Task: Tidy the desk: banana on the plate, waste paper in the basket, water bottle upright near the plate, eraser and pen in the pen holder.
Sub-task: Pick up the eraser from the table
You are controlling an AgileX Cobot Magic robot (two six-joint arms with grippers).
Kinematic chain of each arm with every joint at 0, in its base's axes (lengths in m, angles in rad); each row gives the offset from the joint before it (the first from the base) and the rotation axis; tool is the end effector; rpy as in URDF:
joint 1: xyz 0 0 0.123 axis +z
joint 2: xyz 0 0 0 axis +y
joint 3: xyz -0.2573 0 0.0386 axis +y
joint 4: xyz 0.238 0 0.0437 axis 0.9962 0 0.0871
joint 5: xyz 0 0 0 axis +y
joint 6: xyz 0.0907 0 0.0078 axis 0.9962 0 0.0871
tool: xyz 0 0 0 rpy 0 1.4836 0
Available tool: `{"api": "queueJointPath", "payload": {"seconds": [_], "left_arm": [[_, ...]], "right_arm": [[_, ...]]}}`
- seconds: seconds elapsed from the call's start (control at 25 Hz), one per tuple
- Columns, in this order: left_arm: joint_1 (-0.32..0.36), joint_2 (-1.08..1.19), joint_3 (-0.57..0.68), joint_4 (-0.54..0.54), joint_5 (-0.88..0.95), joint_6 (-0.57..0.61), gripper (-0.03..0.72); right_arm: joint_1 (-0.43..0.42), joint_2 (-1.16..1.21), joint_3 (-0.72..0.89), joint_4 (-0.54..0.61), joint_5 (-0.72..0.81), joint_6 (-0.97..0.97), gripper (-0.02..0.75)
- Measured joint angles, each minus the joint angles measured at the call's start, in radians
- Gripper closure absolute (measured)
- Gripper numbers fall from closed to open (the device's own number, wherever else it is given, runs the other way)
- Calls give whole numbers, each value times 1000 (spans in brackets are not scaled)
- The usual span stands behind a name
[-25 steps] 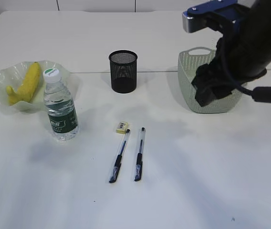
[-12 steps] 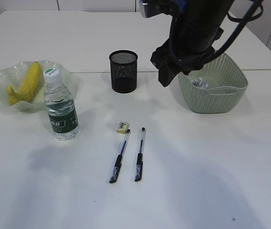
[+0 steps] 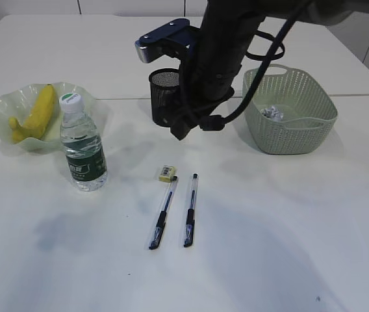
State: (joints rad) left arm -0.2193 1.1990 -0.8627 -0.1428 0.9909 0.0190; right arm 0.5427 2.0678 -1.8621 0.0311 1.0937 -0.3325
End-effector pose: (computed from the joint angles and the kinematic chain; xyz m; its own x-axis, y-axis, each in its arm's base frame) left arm 0.2038 -0.0565 0.2541 -0.9351 0.1478 -0.3220 0.1989 0.9711 -0.1318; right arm 0.3672 0.2244 0.2397 -0.5974 -0.7255 -0.3416 -0.7491 0.6570 -0.0853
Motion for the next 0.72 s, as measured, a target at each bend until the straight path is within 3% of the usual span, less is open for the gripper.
{"api": "queueJointPath", "payload": {"seconds": [0.48, 0.72], "left_arm": [[2, -2, 0, -4, 44, 21, 161], [127, -2, 0, -35, 13, 26, 161]], "right_arm": [[8, 201, -147, 120, -41, -15, 281], [8, 242, -152, 126, -54, -50, 281]]}}
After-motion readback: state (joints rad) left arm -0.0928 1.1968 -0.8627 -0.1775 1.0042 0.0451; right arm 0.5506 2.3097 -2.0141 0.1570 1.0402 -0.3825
